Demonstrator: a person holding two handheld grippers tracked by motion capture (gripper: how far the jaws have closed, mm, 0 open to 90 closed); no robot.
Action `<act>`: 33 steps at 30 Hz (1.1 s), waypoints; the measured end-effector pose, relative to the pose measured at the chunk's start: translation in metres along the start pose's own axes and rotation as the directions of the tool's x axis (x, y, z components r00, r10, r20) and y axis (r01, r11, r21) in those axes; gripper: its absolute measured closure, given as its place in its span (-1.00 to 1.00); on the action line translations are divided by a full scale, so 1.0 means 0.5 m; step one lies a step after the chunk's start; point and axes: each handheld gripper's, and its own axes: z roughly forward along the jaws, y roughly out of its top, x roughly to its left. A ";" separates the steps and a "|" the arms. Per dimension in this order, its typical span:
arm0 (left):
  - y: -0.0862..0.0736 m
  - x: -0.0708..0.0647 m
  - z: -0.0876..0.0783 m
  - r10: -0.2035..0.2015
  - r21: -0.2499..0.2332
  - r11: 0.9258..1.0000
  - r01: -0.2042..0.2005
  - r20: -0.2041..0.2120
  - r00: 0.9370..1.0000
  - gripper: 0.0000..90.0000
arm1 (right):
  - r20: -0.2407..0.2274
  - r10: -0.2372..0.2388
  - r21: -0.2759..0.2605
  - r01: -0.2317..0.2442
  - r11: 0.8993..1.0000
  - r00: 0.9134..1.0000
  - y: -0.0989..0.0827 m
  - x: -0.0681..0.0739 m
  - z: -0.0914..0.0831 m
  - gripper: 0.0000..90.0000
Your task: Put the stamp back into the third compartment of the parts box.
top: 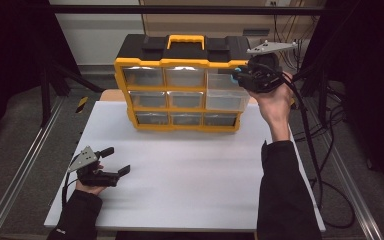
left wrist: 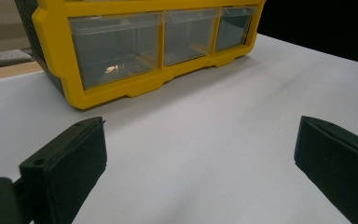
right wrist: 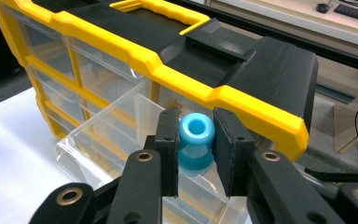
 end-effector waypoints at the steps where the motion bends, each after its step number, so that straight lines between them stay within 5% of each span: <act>1: 0.000 0.000 0.000 0.000 0.000 1.000 0.000 0.000 1.000 -0.95 | -0.001 0.006 0.002 -0.006 1.000 1.000 -0.001 0.000 0.001 0.61; 33: 0.000 0.000 0.001 0.002 0.001 1.000 -0.002 -0.001 1.000 -0.95 | 0.004 0.011 0.071 -0.011 0.997 1.000 -0.030 -0.004 0.024 0.61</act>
